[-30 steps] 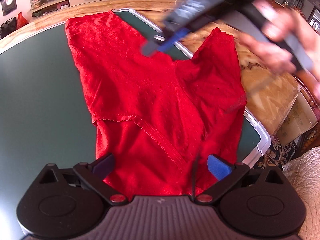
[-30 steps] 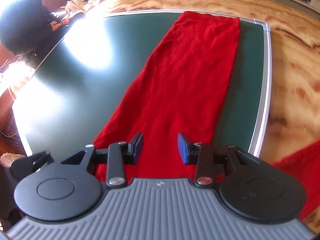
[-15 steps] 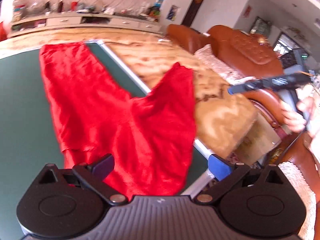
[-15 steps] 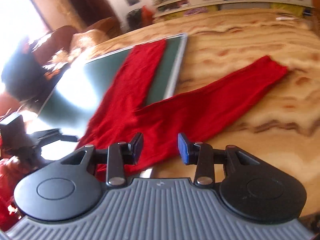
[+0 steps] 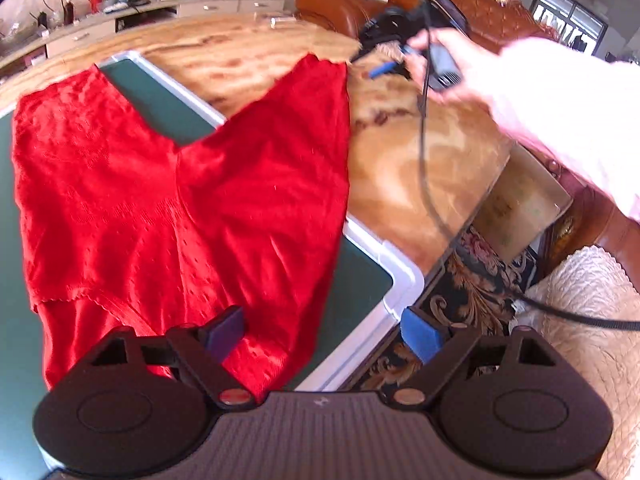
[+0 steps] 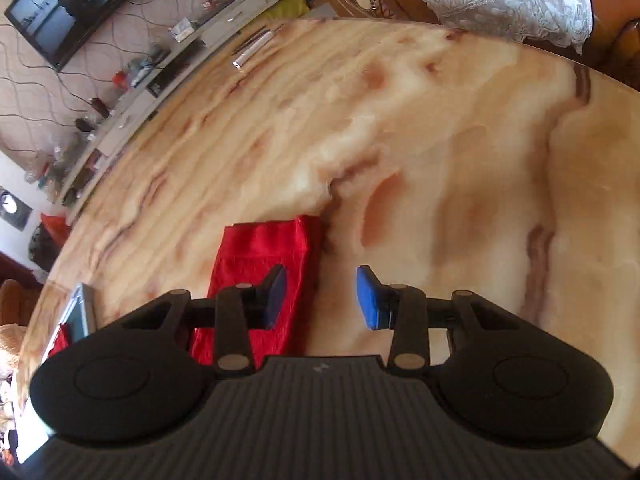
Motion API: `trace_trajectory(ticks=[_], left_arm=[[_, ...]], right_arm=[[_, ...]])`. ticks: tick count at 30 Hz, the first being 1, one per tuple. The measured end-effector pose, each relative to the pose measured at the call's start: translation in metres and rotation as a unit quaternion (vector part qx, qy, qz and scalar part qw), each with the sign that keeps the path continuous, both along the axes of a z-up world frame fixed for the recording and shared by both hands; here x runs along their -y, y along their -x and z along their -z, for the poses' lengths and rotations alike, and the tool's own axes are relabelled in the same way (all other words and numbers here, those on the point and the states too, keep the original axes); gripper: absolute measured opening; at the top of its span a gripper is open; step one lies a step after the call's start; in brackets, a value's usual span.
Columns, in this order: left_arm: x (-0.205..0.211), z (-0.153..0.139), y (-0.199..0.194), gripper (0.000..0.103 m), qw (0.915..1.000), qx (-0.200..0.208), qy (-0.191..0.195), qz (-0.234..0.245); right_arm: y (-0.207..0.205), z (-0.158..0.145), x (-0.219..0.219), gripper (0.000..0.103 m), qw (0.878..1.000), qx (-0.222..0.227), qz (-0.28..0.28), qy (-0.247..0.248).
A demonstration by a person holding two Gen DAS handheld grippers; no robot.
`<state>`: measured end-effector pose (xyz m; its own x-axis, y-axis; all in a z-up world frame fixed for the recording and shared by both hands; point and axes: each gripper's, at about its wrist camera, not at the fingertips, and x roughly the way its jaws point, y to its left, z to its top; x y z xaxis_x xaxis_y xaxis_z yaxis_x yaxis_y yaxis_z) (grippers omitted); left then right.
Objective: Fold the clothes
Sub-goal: 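Move the right gripper to the other red sleeve on the marble and grasp it, then lift the grasped sleeve high with the right gripper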
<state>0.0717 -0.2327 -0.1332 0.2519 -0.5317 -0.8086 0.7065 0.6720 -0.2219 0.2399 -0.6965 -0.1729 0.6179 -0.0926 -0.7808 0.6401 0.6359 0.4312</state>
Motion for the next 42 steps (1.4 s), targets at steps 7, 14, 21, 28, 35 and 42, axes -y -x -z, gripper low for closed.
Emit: trace_trajectory(ticks=[7, 14, 21, 28, 35, 42], left_arm=[[0.000, 0.003, 0.001, 0.092, 0.9999, -0.003, -0.010, 0.013], [-0.003, 0.002, -0.001, 0.092, 0.9999, -0.005, -0.008, 0.010], [-0.018, -0.004, -0.001, 0.091, 0.9991, 0.033, -0.020, -0.015], [-0.009, -0.007, 0.011, 0.091, 0.9978, 0.059, -0.023, 0.020], [0.010, 0.001, 0.028, 0.092, 0.9938, 0.073, -0.046, 0.069], [0.013, 0.006, 0.033, 0.092, 0.9923, 0.074, -0.051, 0.085]], right_arm=[[-0.036, 0.022, -0.013, 0.025, 0.999, -0.022, -0.023, 0.027], [-0.045, 0.013, -0.024, 0.007, 0.997, -0.051, -0.047, 0.039], [0.012, -0.007, -0.030, 0.006, 0.995, 0.075, -0.047, -0.038], [0.073, -0.083, -0.061, 0.006, 0.969, 0.214, -0.078, -0.093], [0.102, -0.170, -0.091, 0.005, 0.952, 0.281, -0.083, -0.086], [0.096, -0.226, -0.150, 0.003, 0.940, 0.313, -0.107, -0.078]])
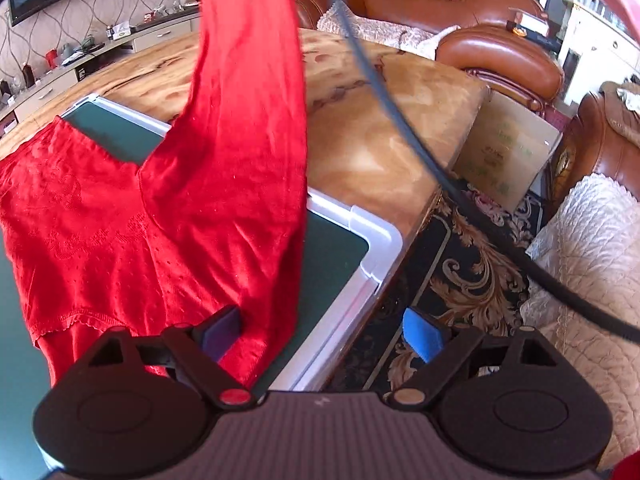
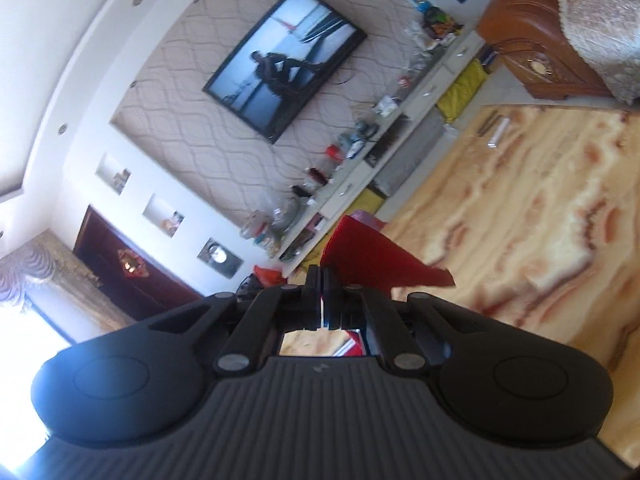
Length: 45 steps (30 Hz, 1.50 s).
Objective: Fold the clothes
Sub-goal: 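Lift the grasped sleeve high with the right gripper, then lay the sleeve onto the garment and press it with the right gripper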
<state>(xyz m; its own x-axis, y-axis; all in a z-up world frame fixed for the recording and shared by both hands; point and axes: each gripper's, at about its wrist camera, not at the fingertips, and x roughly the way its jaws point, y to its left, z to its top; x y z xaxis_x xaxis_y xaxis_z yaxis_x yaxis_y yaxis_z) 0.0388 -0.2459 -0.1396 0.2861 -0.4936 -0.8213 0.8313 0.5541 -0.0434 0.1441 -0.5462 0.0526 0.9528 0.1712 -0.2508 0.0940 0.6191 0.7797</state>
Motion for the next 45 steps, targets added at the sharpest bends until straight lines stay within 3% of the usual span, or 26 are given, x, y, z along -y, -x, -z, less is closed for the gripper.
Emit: trace_trajectory(ticks=[6, 13, 16, 22, 26, 30, 31, 34, 35, 38, 40, 45], left_arm=[[-0.010, -0.003, 0.004, 0.092, 1.0000, -0.004, 0.002, 0.001], [-0.014, -0.003, 0.003, 0.092, 1.0000, -0.009, -0.001, -0.002], [-0.014, -0.002, 0.003, 0.092, 1.0000, -0.008, -0.005, 0.000], [-0.013, 0.000, 0.004, 0.093, 0.9998, -0.011, -0.011, 0.008], [-0.015, 0.000, 0.002, 0.094, 0.9998, -0.016, -0.009, 0.009], [-0.016, 0.000, -0.001, 0.094, 0.9997, -0.025, -0.005, 0.003], [-0.017, -0.001, -0.002, 0.094, 0.9996, -0.029, -0.003, 0.001], [-0.019, -0.002, -0.007, 0.094, 0.9990, -0.043, 0.005, -0.006], [-0.019, -0.002, -0.008, 0.094, 0.9990, -0.045, 0.006, -0.006], [-0.018, -0.001, -0.006, 0.094, 0.9993, -0.038, -0.002, 0.000], [-0.017, -0.001, -0.004, 0.095, 0.9994, -0.032, -0.007, 0.004], [-0.016, -0.001, -0.004, 0.095, 0.9994, -0.035, -0.007, 0.004]], right_arm=[[-0.042, -0.021, -0.046, 0.003, 0.997, -0.026, -0.039, 0.062], [-0.064, 0.020, -0.026, 0.003, 0.994, -0.095, -0.017, 0.059], [-0.072, 0.027, -0.028, 0.003, 0.993, -0.103, -0.037, 0.053], [-0.134, 0.011, -0.090, 0.003, 0.986, -0.100, -0.101, 0.089], [-0.215, 0.030, -0.153, 0.003, 0.970, -0.143, -0.150, 0.131], [-0.290, 0.082, -0.229, 0.003, 0.944, -0.195, -0.170, 0.207], [-0.308, 0.099, -0.247, 0.004, 0.934, -0.210, -0.181, 0.227], [-0.346, 0.150, -0.294, 0.010, 0.888, -0.278, -0.221, 0.292], [-0.350, 0.158, -0.301, 0.010, 0.883, -0.283, -0.225, 0.298], [-0.343, 0.159, -0.290, 0.010, 0.904, -0.242, -0.247, 0.252], [-0.335, 0.151, -0.276, 0.013, 0.911, -0.231, -0.243, 0.240], [-0.325, 0.138, -0.262, 0.015, 0.883, -0.225, -0.264, 0.317]])
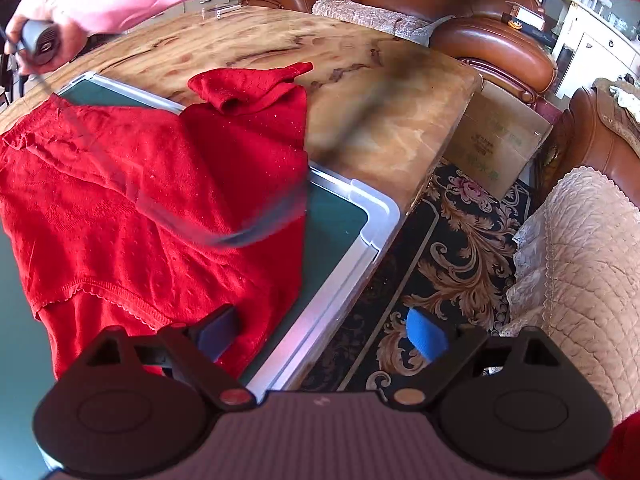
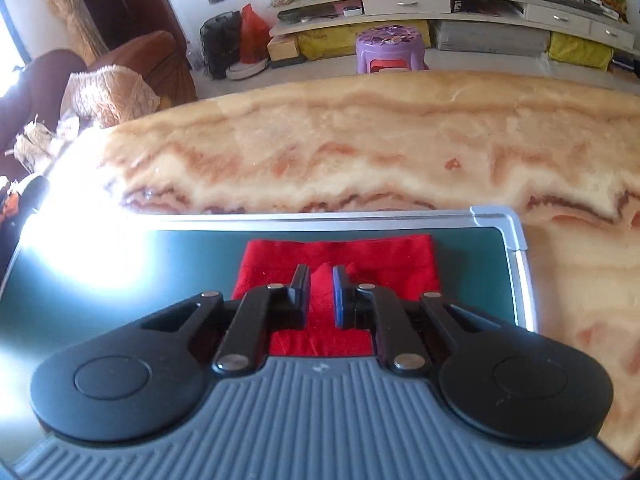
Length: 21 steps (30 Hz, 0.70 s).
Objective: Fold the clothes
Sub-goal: 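Lay the sleeve onto the garment and press it with the right gripper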
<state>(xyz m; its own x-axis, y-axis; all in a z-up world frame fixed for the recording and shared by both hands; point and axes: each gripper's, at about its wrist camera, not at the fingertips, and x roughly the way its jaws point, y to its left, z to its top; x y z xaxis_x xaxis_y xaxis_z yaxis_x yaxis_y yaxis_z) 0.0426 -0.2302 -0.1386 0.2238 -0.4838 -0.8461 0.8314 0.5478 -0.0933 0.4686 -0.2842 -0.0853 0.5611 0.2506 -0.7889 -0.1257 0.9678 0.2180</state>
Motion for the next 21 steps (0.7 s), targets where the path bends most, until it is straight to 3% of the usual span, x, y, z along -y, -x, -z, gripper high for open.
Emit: trace_trajectory(ticks=[5, 8, 11, 13, 16, 19, 21], left_arm=[[0.001, 0.000, 0.000, 0.097, 1.0000, -0.001, -0.001, 0.001], [0.001, 0.000, -0.003, 0.097, 0.9999, -0.010, 0.004, -0.003], [0.000, 0.000, -0.005, 0.097, 0.9999, -0.013, 0.006, -0.005], [0.000, 0.000, -0.005, 0.097, 0.9999, -0.012, 0.006, -0.004], [0.000, 0.000, -0.004, 0.097, 0.9999, -0.010, 0.004, -0.002], [-0.001, 0.000, -0.004, 0.097, 0.9999, -0.011, 0.005, -0.003], [-0.001, 0.000, -0.004, 0.097, 0.9999, -0.011, 0.005, -0.004]], right_arm=[[-0.011, 0.018, -0.044, 0.015, 0.998, -0.016, -0.049, 0.029], [-0.020, 0.035, -0.079, 0.015, 0.990, -0.022, -0.068, 0.122], [-0.024, 0.048, -0.091, 0.015, 0.980, -0.019, -0.082, 0.182], [-0.023, 0.047, -0.090, 0.015, 0.980, -0.019, -0.084, 0.181], [-0.024, 0.043, -0.084, 0.003, 0.982, -0.027, -0.089, 0.162], [-0.024, 0.038, -0.082, 0.003, 0.985, -0.019, -0.082, 0.149], [-0.024, 0.037, -0.086, 0.010, 0.983, -0.016, -0.086, 0.160]])
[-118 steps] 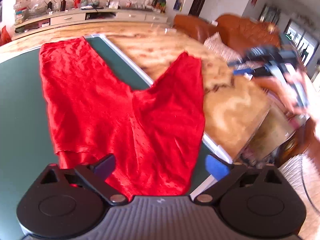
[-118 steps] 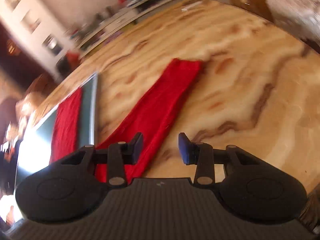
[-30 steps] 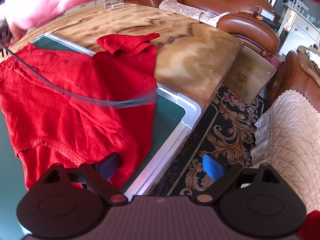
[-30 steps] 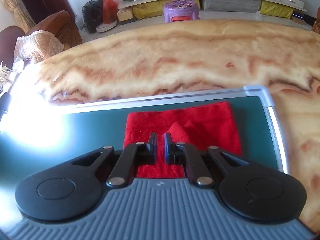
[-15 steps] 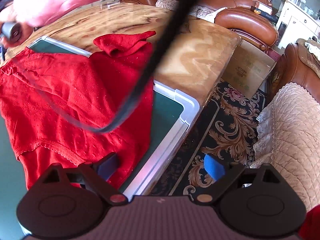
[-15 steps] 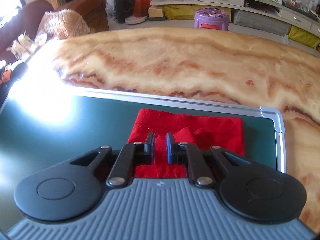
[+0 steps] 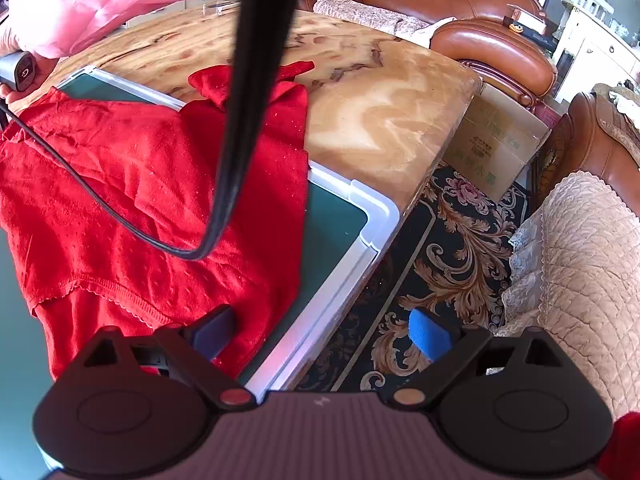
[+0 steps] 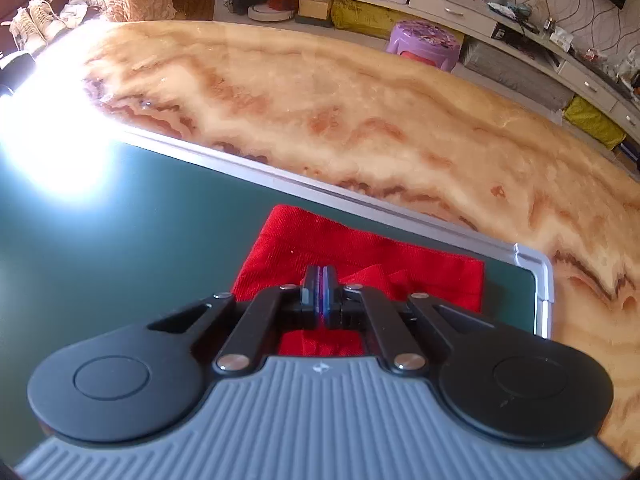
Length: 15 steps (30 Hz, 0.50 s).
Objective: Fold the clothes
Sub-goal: 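Lay the sleeve onto the garment and press it with the right gripper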
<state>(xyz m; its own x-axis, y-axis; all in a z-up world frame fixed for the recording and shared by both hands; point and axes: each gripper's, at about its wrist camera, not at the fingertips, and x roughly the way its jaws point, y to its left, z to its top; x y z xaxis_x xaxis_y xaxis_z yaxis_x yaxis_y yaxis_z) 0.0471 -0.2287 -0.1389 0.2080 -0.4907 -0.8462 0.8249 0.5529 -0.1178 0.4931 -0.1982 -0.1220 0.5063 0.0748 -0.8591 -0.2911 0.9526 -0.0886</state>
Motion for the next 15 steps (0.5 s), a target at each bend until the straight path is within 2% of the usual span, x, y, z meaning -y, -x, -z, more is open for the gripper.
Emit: trace_trajectory(ticks=[2, 6, 7, 10, 15], left_arm=[[-0.001, 0.000, 0.000, 0.098, 1.0000, 0.000, 0.000, 0.000], [0.000, 0.000, 0.002, 0.098, 1.0000, -0.003, 0.004, -0.006], [0.000, 0.000, 0.001, 0.098, 0.9999, -0.005, 0.005, -0.008], [-0.001, 0.000, 0.001, 0.098, 0.9999, -0.007, 0.007, -0.009], [-0.001, 0.000, 0.002, 0.098, 0.9999, -0.005, 0.005, -0.009]], right_arm=[[0.000, 0.002, -0.008, 0.043, 1.000, -0.003, -0.010, 0.022], [0.001, 0.011, -0.016, 0.044, 0.999, -0.012, -0.023, 0.036], [0.001, 0.015, -0.016, 0.043, 0.999, -0.015, -0.021, 0.040], [0.001, 0.013, -0.008, 0.008, 1.000, -0.008, -0.005, 0.029], [0.001, -0.006, 0.017, 0.006, 0.999, 0.010, 0.045, -0.029]])
